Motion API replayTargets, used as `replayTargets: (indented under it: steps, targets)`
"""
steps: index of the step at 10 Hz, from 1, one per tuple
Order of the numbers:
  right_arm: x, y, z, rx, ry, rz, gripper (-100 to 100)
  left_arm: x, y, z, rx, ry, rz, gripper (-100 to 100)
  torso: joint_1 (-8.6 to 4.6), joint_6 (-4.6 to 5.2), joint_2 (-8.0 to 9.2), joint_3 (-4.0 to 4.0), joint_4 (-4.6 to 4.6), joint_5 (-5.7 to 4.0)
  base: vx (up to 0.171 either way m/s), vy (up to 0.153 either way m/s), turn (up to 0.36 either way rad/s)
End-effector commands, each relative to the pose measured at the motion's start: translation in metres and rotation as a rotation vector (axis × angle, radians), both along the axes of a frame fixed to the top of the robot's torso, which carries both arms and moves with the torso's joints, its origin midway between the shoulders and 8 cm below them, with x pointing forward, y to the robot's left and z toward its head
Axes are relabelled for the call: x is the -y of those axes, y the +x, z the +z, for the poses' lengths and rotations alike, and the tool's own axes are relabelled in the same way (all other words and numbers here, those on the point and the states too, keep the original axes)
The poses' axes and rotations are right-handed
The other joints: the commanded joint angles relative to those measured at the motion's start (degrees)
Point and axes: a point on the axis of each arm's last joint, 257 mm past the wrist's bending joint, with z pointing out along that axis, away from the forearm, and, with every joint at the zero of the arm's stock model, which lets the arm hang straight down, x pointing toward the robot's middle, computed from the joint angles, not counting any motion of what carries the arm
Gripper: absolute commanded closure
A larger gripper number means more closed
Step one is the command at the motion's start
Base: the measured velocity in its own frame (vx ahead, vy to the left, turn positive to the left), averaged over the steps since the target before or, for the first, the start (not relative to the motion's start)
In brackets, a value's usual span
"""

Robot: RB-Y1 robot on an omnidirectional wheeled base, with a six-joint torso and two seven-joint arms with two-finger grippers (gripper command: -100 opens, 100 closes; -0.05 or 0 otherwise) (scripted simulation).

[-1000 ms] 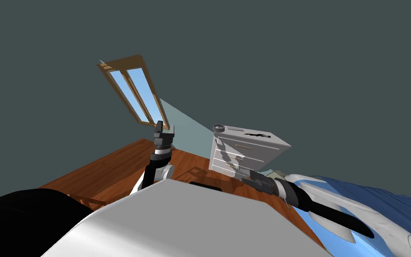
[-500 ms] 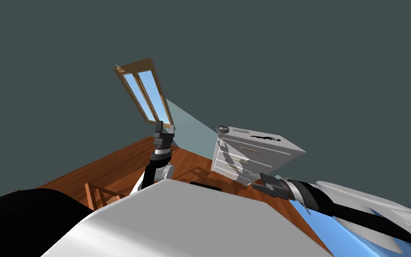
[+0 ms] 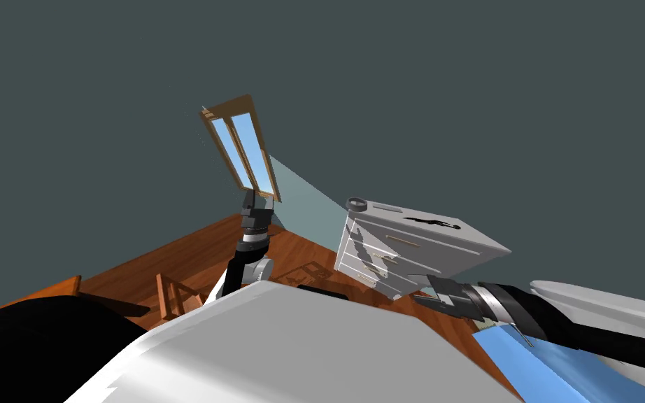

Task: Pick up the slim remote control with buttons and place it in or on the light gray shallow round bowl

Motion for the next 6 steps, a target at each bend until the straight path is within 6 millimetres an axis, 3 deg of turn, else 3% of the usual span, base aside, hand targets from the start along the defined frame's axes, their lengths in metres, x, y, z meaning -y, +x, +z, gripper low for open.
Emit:
replayTargets:
  steps: [1,3,4,5,6]
  targets:
    - [0.033,-0.008,0.0,-0.019,-0.092,0.009,-100,0.0,0.0,0.0,0.0,0.0,0.0,0,0.0,0.0,0.0,0.0,0.0,0.0,0.026,0.037,0.251]
    - [0.046,-0.008,0.008,-0.02,-0.136,0.01,-100,0.0,0.0,0.0,0.0,0.0,0.0,0,0.06,-0.03,-0.06,-0.04,-0.02,0.01,0.019,0.019,0.102]
    - [0.07,-0.015,0.01,-0.037,-0.202,0.012,-100,0.0,0.0,0.0,0.0,0.0,0.0,0,0.0,0.0,0.0,0.0,0.0,-0.01,0.025,0.032,0.312]
    - [0.078,-0.015,0.016,-0.037,-0.23,0.012,-100,0.0,0.0,0.0,0.0,0.0,0.0,0,0.06,-0.09,-0.05,-0.03,-0.02,0.01,0.028,0.021,0.184]
    - [0.083,-0.015,0.019,-0.037,-0.247,0.012,-100,0.0,0.0,0.0,0.0,0.0,0.0,0,0.05,-0.01,-0.05,-0.03,-0.01,0.01,0.016,0.008,-0.031]
